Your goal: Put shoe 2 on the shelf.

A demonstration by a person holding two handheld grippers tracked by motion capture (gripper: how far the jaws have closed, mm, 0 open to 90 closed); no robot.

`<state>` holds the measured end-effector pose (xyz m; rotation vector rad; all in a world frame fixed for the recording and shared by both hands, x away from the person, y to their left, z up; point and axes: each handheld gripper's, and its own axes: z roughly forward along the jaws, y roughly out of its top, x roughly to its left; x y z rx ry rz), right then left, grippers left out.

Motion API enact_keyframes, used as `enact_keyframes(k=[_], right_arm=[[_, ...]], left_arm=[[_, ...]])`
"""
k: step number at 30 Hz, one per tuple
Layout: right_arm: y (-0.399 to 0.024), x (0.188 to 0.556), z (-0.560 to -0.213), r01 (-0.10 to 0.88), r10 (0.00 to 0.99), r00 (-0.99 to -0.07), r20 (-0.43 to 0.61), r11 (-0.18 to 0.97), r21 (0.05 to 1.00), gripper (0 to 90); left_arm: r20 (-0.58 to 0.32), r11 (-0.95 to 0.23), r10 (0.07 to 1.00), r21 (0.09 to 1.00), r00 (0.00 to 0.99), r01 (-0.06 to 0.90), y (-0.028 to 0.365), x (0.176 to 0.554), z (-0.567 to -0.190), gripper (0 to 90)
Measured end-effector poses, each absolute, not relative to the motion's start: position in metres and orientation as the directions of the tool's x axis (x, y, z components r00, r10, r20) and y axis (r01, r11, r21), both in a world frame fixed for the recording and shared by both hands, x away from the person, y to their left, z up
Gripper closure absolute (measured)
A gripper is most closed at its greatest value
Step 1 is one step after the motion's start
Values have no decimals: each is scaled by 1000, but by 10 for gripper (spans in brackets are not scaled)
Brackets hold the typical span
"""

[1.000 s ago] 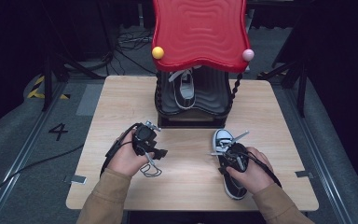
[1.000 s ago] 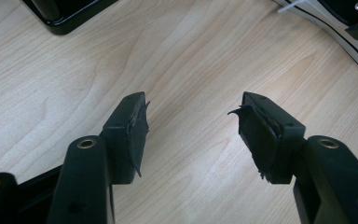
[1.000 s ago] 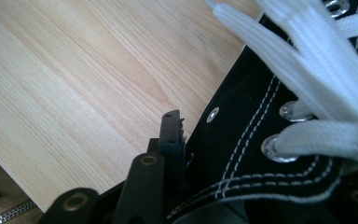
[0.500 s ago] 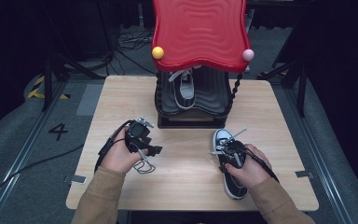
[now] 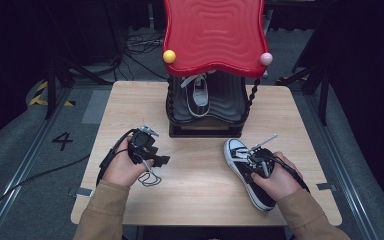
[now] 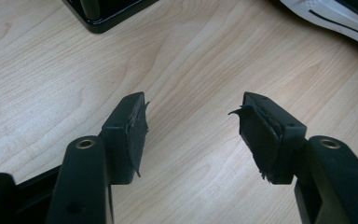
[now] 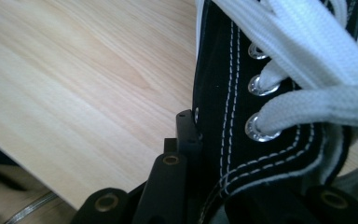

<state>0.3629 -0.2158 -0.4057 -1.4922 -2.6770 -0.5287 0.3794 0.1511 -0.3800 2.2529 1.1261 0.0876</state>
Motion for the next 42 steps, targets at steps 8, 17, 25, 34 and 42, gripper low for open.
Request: enact_keyframes(k=[8, 17, 25, 34, 42], right_arm=[[-212, 355, -381, 797, 792, -582, 185, 510, 322, 886], [-208, 351, -352, 753, 761, -629, 160, 545, 369, 884], [-207, 359, -320, 717, 744, -650, 153, 535, 447, 884], [-194, 381, -299, 691, 748, -654, 112, 531, 490, 884], [-182, 408, -287, 669, 772, -632, 74, 495, 555, 884]], left_arm=[[-208, -442, 750, 548, 628, 710, 156, 378, -381, 419], [-206, -429, 759, 556, 618, 712, 162, 376, -380, 417], [-206, -417, 770, 555, 604, 720, 169, 372, -381, 414], [-211, -405, 777, 554, 593, 727, 175, 368, -381, 410], [-213, -398, 780, 556, 588, 730, 178, 363, -382, 408]])
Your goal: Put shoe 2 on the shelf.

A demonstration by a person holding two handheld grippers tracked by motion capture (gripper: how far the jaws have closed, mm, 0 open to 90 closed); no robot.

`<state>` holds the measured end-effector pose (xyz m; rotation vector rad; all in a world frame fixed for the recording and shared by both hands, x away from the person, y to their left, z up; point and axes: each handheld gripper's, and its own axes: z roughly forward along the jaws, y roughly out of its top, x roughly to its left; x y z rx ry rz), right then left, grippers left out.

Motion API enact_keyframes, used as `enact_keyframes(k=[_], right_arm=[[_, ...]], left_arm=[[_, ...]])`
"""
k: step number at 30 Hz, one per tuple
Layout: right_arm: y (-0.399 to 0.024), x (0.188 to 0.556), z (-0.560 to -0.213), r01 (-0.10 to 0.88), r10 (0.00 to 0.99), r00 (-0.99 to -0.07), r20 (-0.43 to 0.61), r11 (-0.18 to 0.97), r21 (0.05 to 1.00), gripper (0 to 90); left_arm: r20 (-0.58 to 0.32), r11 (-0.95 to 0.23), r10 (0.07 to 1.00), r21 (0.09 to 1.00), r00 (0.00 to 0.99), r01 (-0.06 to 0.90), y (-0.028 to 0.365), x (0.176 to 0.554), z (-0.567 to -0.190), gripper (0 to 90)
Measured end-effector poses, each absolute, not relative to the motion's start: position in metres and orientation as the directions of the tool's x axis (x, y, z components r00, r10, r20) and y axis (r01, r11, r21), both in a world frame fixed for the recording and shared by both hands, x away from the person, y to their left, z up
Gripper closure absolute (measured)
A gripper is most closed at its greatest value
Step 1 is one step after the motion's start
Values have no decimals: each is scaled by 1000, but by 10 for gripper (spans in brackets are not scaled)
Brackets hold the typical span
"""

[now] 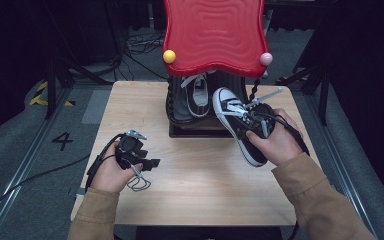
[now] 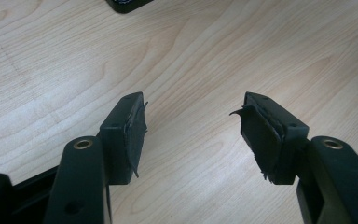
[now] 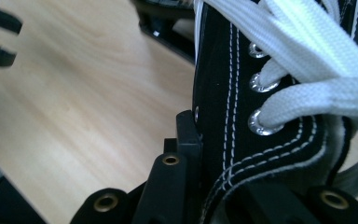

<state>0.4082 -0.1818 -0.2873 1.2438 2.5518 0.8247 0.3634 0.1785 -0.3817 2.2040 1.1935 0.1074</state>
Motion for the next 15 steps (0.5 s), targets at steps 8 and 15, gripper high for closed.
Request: enact_keyframes(k=[8, 15], right_arm=[[-173, 434, -286, 655, 802, -596, 41, 456, 602, 883], [-160, 454, -297, 643, 826, -564, -1, 440, 626, 883]], left_arm=[[-208, -395, 789, 550, 578, 736, 184, 362, -384, 404], [-212, -382, 792, 559, 572, 736, 187, 361, -382, 401]])
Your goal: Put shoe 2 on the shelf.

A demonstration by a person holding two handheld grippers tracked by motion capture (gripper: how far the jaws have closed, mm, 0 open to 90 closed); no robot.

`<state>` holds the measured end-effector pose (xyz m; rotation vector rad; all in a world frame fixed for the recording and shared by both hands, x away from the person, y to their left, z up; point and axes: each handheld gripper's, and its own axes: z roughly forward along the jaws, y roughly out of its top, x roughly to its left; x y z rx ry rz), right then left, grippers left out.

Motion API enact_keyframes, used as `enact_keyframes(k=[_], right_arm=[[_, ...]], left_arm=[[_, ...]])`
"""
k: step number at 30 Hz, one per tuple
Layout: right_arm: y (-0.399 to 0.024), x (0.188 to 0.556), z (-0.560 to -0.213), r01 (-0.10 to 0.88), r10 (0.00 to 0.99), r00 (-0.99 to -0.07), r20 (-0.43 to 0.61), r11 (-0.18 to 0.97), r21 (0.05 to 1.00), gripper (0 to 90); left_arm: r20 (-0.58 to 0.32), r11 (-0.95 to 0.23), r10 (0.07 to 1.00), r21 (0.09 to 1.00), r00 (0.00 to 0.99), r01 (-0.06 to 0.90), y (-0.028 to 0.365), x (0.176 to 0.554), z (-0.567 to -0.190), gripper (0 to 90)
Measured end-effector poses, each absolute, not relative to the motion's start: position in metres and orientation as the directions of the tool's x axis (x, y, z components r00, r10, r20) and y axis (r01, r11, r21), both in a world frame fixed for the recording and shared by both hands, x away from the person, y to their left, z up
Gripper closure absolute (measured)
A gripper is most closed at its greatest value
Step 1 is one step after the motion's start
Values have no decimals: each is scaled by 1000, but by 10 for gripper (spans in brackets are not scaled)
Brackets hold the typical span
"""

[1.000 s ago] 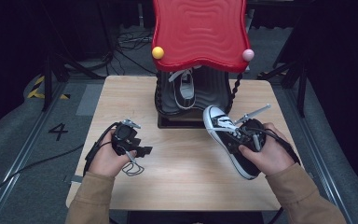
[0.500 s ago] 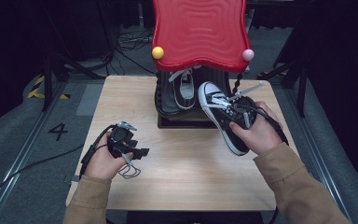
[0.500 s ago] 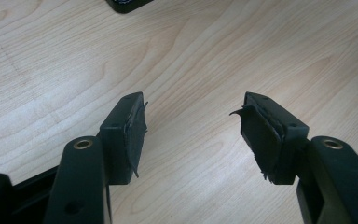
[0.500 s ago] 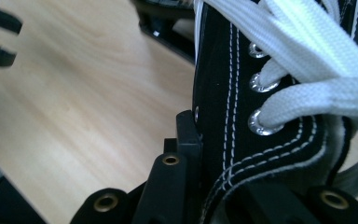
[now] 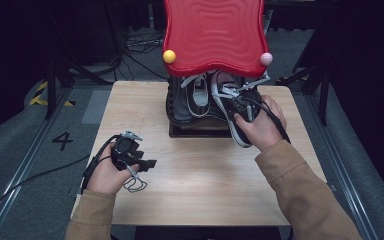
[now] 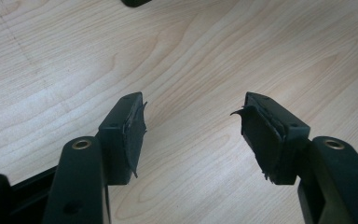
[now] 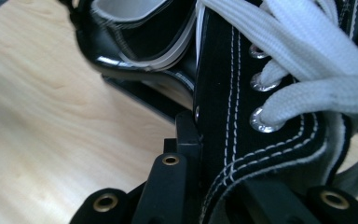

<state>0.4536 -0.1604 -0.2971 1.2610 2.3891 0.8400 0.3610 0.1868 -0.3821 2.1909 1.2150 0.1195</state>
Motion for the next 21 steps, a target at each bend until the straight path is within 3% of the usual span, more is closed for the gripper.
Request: enact_keyframes(k=[12, 21], right_arm=[[-149, 480, -315, 614, 850, -519, -89, 444, 652, 880], [-142, 492, -320, 610, 855, -517, -46, 405, 681, 873]], left_arm=[[-216, -388, 784, 561, 582, 731, 186, 364, -381, 401], [-218, -388, 783, 560, 582, 732, 186, 364, -382, 401]])
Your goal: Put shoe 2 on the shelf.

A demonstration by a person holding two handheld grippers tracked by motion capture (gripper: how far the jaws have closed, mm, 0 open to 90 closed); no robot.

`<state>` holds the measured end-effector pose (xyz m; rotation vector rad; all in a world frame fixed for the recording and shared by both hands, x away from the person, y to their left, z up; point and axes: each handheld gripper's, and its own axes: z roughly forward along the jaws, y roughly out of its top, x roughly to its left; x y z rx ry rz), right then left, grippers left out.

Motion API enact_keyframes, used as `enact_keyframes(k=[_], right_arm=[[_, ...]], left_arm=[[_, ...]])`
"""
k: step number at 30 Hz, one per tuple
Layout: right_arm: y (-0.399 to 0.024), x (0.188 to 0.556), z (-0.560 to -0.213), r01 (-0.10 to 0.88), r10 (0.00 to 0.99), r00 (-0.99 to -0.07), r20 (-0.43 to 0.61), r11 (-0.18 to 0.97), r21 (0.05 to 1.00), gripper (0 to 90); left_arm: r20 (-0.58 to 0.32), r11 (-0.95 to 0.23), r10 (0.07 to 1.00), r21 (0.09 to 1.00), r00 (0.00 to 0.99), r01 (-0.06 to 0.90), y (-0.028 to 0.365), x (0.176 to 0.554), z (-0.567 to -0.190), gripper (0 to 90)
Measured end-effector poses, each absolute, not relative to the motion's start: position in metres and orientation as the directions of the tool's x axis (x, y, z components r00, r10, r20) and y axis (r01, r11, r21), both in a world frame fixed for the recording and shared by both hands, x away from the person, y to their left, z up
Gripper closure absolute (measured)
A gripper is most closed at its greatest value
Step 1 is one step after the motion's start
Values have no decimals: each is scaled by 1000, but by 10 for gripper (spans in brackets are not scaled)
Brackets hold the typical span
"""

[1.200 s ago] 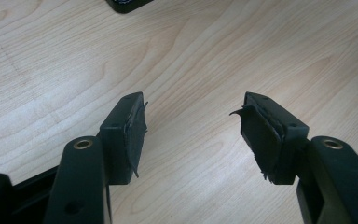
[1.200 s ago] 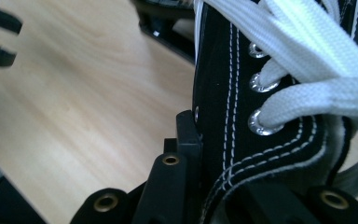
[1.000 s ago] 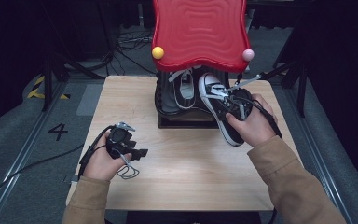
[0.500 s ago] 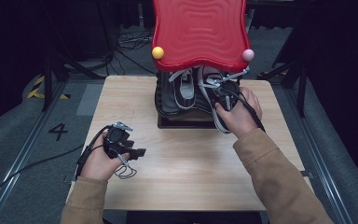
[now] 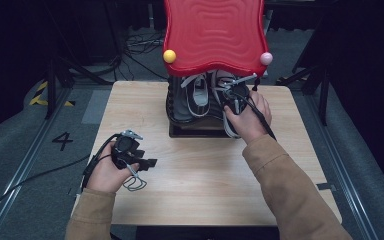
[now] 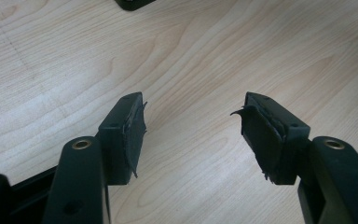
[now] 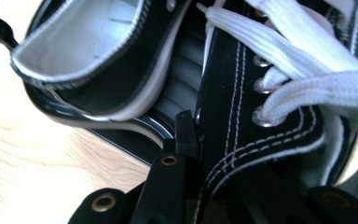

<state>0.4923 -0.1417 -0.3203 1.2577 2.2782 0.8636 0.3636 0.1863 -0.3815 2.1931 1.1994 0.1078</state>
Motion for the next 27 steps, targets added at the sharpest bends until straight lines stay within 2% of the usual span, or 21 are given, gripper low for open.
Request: enact_keyframes(k=[7, 13, 16, 27], right_arm=[[-136, 497, -328, 626, 846, -533, -25, 414, 661, 839], [-140, 491, -323, 627, 821, -569, 44, 399, 669, 682], [-146, 481, -318, 611, 799, -598, 54, 411, 677, 655], [-177, 442, -295, 574, 752, -650, 106, 395, 717, 693]], left_arm=[[-221, -387, 782, 561, 583, 731, 188, 363, -381, 401], [-220, -387, 782, 562, 583, 731, 188, 363, -381, 402], [-209, -395, 781, 564, 588, 725, 188, 363, -380, 402], [-215, -410, 769, 557, 602, 722, 177, 370, -379, 404]])
